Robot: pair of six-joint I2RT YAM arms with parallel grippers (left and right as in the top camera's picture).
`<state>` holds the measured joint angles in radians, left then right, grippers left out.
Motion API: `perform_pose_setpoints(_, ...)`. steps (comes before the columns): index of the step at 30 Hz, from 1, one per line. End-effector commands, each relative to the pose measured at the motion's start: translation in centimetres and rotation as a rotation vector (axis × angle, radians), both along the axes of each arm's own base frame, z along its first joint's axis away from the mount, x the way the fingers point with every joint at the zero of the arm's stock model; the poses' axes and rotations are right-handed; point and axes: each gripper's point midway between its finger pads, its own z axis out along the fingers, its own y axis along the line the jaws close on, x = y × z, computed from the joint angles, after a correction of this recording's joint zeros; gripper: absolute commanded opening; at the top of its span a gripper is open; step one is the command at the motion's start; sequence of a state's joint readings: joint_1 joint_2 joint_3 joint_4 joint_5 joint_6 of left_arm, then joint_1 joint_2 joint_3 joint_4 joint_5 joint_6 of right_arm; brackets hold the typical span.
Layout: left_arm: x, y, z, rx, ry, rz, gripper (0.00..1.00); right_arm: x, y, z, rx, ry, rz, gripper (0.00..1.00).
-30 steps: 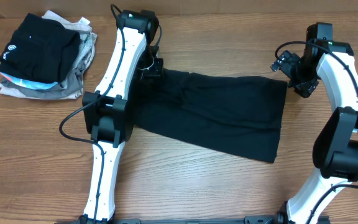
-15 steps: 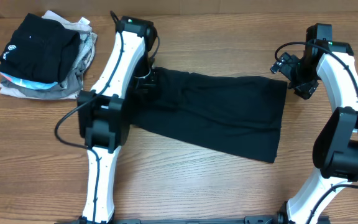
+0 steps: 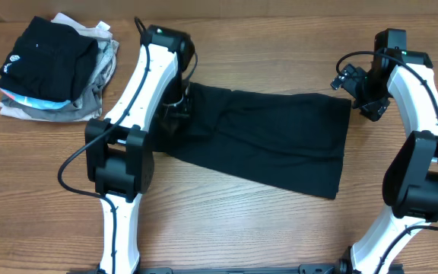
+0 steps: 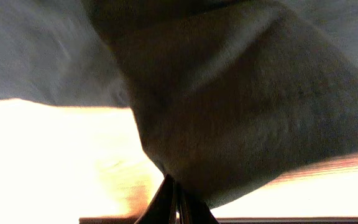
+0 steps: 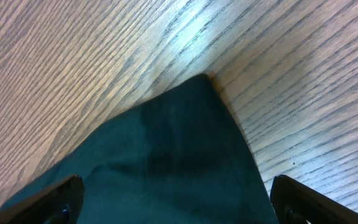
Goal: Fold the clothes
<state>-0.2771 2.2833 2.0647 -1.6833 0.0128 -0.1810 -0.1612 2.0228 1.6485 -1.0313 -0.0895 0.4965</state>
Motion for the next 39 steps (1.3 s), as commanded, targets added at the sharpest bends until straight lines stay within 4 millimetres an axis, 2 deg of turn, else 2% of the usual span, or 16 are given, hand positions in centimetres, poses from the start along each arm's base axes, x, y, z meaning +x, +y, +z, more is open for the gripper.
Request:
perform_pose_setpoints(1, -1.2, 0.7, -1.1, 0.039, 0.054, -0.015, 0.04, 0.4, 0.2, 0.4, -0.003, -0.021, 0.013, 1.00)
perform_pose_setpoints(2, -1.4, 0.7, -1.4, 0.039, 0.060, -0.019, 0.04, 0.5, 0.2, 0.4, -0.003, -0.022, 0.013, 1.00)
perform_pose_setpoints(3, -1.4, 0.7, -1.6, 0.038, 0.061, -0.024, 0.09, 0.5, 0.2, 0.5, -0.003, -0.022, 0.013, 1.00)
perform_pose_setpoints(7, -0.6, 0.6, -1.7, 0.031, 0.026, -0.024, 0.61, 0.5, 0.5, 0.5, -0.006, -0.025, 0.036, 1.00)
perform_pose_setpoints(8, -0.3, 0.5, -1.6, 0.028, 0.014, -0.022, 0.69, 0.6, 0.6, 0.5, -0.009, -0.026, 0.048, 1.00)
perform_pose_setpoints(10, 0.4, 0.6, -1.4, 0.032, -0.014, -0.009, 0.76, 0.6, 0.8, 0.5, -0.012, -0.028, 0.075, 1.00)
perform_pose_setpoints(14, 2.2, 0.4, 0.3, 0.026, -0.092, -0.005, 0.78, 0.7, 1.0, 0.5, -0.011, -0.038, 0.118, 1.00)
perform_pose_setpoints(20, 6.1, -0.6, 5.4, -0.030, -0.311, 0.012, 0.77, 1.5, 1.1, 0.3, -0.035, -0.066, 0.193, 1.00)
perform_pose_setpoints(23, 7.9, -1.2, 8.1, -0.063, -0.429, 0.014, 0.80, 2.2, 1.1, -0.6, -0.051, -0.078, 0.240, 1.00)
perform_pose_setpoints(25, 8.7, -1.4, 9.1, -0.078, -0.480, 0.016, 0.82, 2.5, 0.7, -1.4, -0.075, -0.072, 0.237, 0.99)
perform_pose_setpoints(29, 9.5, -1.6, 9.5, -0.087, -0.514, 0.017, 0.84, 2.9, -0.1, -3.6, -0.113, -0.043, 0.227, 0.94)
perform_pose_setpoints(31, 9.6, -1.5, 9.4, -0.081, -0.521, 0.012, 0.84, 3.1, -0.5, -4.6, -0.131, -0.031, 0.224, 0.86)
perform_pose_setpoints(34, 9.8, -1.3, 9.5, -0.073, -0.530, 0.004, 0.83, 3.7, -0.9, -5.5, -0.157, -0.036, 0.241, 0.79)
perform_pose_setpoints(39, 9.8, -1.3, 9.5, -0.073, -0.529, -0.003, 0.83, 4.1, -1.1, -7.3, -0.164, -0.030, 0.258, 0.74)
